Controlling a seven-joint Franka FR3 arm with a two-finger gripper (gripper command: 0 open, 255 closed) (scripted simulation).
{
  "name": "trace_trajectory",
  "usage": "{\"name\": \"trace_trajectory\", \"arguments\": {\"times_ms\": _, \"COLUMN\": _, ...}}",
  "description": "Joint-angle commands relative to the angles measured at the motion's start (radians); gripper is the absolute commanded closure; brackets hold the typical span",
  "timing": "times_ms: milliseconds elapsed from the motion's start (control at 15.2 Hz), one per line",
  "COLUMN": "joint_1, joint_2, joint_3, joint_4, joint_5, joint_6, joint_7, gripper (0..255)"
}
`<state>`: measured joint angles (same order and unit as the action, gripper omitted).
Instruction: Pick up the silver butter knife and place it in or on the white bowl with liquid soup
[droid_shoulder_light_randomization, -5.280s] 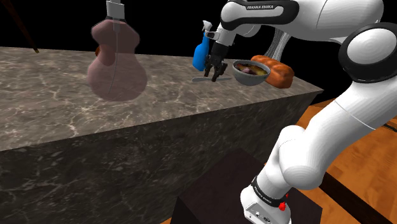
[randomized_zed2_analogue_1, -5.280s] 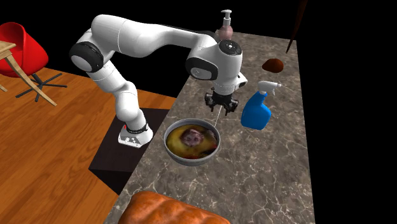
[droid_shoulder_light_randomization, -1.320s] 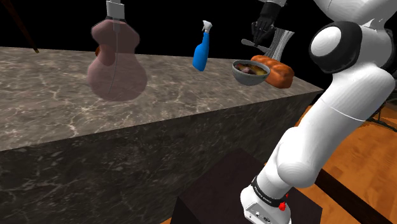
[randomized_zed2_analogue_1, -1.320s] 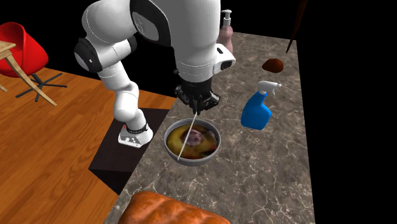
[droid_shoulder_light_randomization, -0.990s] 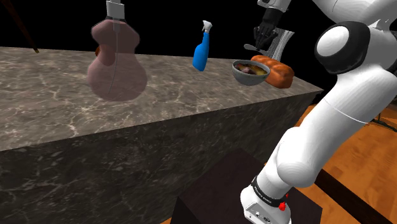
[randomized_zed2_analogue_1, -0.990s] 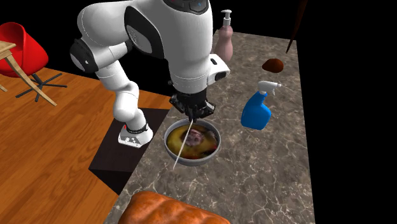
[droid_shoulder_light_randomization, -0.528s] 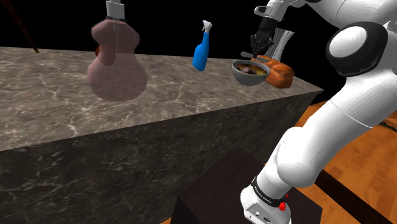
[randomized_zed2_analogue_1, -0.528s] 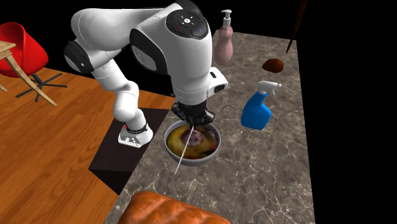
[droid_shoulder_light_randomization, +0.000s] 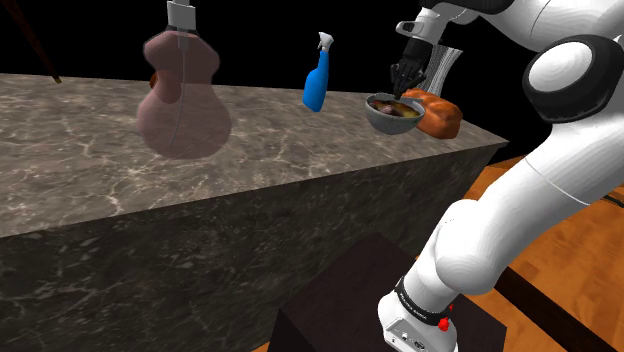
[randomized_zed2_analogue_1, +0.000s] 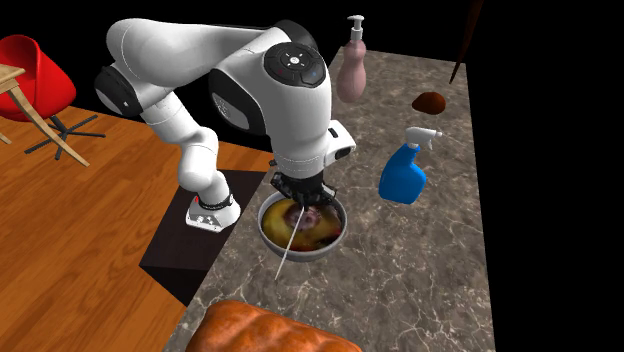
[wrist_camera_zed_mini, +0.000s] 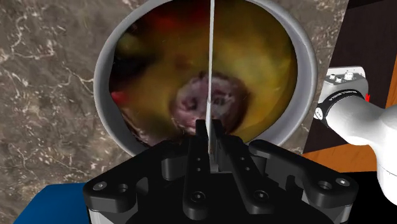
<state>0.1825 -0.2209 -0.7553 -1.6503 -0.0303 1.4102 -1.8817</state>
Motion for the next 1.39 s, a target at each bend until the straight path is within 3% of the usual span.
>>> {"name": "trace_trajectory", "arguments": {"times_ms": 0, "joint_1": 0.0, "joint_2": 0.0, "joint_3": 0.0, "joint_4": -0.002, "joint_5": 0.0, "joint_6": 0.001, "joint_7": 0.0, "gripper": 255}}
{"name": "trace_trajectory", "arguments": {"times_ms": 198, "joint_1": 0.0, "joint_2": 0.0, "joint_3": 0.0, "joint_4": -0.002, "joint_5": 0.0, "joint_6": 0.001, "joint_7": 0.0, "gripper": 255}}
{"name": "trace_trajectory", "arguments": {"times_ms": 264, "joint_1": 0.0, "joint_2": 0.0, "joint_3": 0.0, "joint_4": -0.002, "joint_5": 0.0, "joint_6": 0.002, "joint_7": 0.0, "gripper": 0}}
{"name": "trace_trajectory", "arguments": {"times_ms": 594, "joint_1": 0.0, "joint_2": 0.0, "joint_3": 0.0, "joint_4": -0.002, "joint_5": 0.0, "joint_6": 0.002, "joint_7": 0.0, "gripper": 0}}
{"name": "trace_trajectory", "arguments": {"times_ms": 858, "joint_1": -0.001, "joint_2": 0.105, "joint_3": -0.054, "joint_4": 0.217, "joint_5": 0.064, "joint_6": -0.143, "joint_7": -0.054, "gripper": 0}}
{"name": "trace_trajectory", "arguments": {"times_ms": 1320, "joint_1": -0.002, "joint_2": 0.105, "joint_3": -0.053, "joint_4": 0.217, "joint_5": 0.064, "joint_6": -0.143, "joint_7": -0.054, "gripper": 0}}
